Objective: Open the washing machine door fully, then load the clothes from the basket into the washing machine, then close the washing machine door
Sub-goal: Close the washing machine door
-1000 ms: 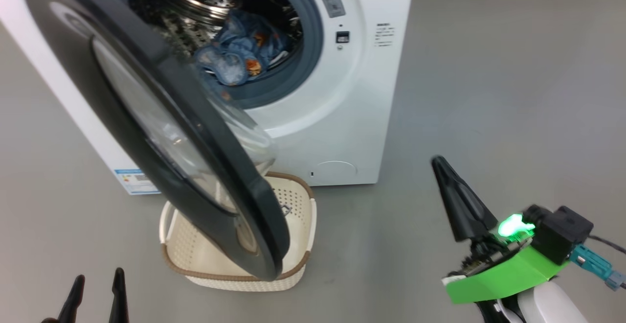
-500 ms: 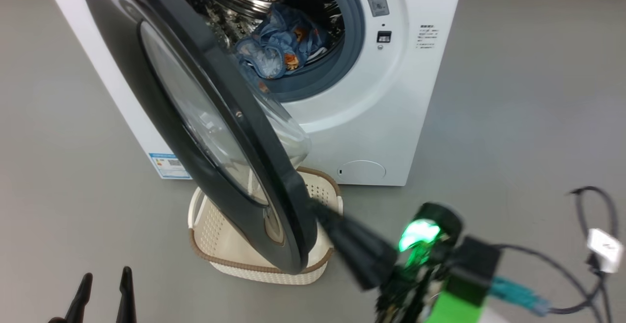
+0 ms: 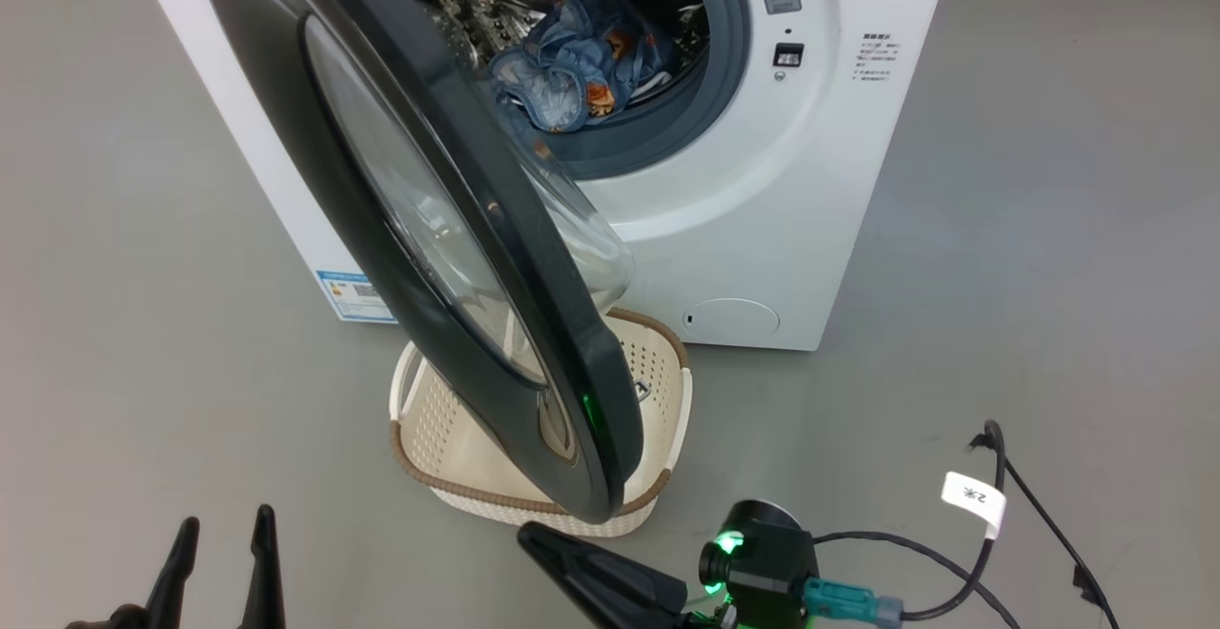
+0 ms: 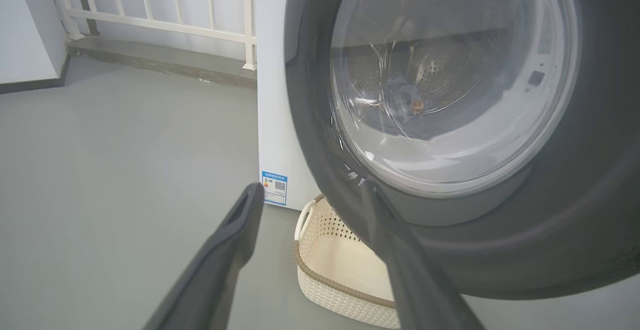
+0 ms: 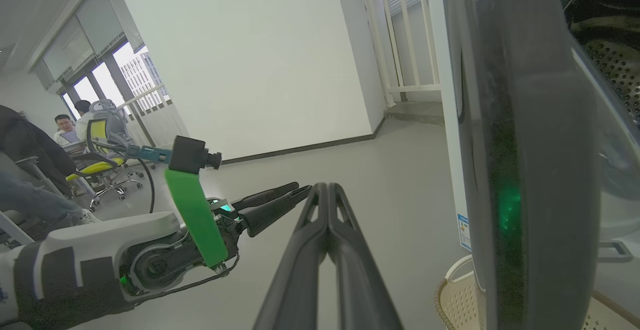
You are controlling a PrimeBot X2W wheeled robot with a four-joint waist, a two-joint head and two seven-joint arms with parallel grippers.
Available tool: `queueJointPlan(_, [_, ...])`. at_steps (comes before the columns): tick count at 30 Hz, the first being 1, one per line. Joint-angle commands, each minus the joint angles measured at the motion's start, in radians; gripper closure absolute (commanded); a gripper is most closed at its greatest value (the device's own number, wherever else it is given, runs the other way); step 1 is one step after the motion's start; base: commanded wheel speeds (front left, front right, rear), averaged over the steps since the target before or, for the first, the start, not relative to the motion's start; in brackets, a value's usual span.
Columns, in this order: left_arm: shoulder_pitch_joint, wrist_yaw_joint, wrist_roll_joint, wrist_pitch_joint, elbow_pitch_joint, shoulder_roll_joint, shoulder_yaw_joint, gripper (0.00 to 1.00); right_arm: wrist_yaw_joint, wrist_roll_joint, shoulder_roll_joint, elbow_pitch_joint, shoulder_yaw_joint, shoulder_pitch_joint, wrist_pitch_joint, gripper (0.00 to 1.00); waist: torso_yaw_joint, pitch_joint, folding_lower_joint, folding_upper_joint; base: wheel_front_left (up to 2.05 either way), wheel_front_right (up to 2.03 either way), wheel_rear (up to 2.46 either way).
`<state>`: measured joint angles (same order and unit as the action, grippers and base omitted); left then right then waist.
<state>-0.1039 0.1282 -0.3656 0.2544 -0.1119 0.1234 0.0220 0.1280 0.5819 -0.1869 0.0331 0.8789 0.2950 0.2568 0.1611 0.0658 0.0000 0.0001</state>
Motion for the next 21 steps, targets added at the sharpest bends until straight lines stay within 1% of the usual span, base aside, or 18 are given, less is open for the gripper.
queueJointPlan(1, [0.045, 0.003, 0.008, 0.007, 0.022, 0.008, 0.031, 0.00, 0.003, 0.030, 0.022, 0.017, 0.012, 0.020, 0.005, 1.00, 0.005, 0.004, 0.0000, -0.0001, 0.00, 0.00, 0.00])
queueJointPlan(2, [0.045, 0.003, 0.008, 0.007, 0.022, 0.008, 0.031, 0.00, 0.003, 0.030, 0.022, 0.017, 0.012, 0.020, 0.005, 1.00, 0.005, 0.004, 0.0000, -0.0001, 0.00, 0.00, 0.00])
queueJointPlan(4, [0.047, 0.003, 0.007, 0.007, 0.020, 0.007, 0.029, 0.00, 0.003, 0.036, 0.027, 0.055, 0.007, 0.020, 0.005, 1.00, 0.006, 0.006, 0.0000, -0.0001, 0.00, 0.00, 0.00])
queueJointPlan(8, [0.052, 0.003, 0.005, 0.007, 0.016, 0.007, 0.025, 0.00, 0.003, 0.048, 0.046, 0.115, -0.029, 0.025, 0.005, 1.00, 0.006, 0.015, 0.0000, -0.0001, 0.00, 0.00, 0.00])
queueJointPlan(15, [0.071, 0.003, 0.002, 0.007, 0.015, 0.008, 0.015, 0.00, 0.003, 0.048, 0.083, 0.182, -0.087, 0.063, 0.005, 1.00, 0.007, 0.040, 0.0000, -0.0001, 0.00, 0.00, 0.00])
queueJointPlan(21, [0.085, 0.003, 0.001, 0.007, 0.015, 0.012, 0.005, 0.00, 0.003, 0.036, 0.111, 0.215, -0.179, 0.083, 0.005, 1.00, 0.005, 0.057, 0.0000, -0.0001, 0.00, 0.00, 0.00])
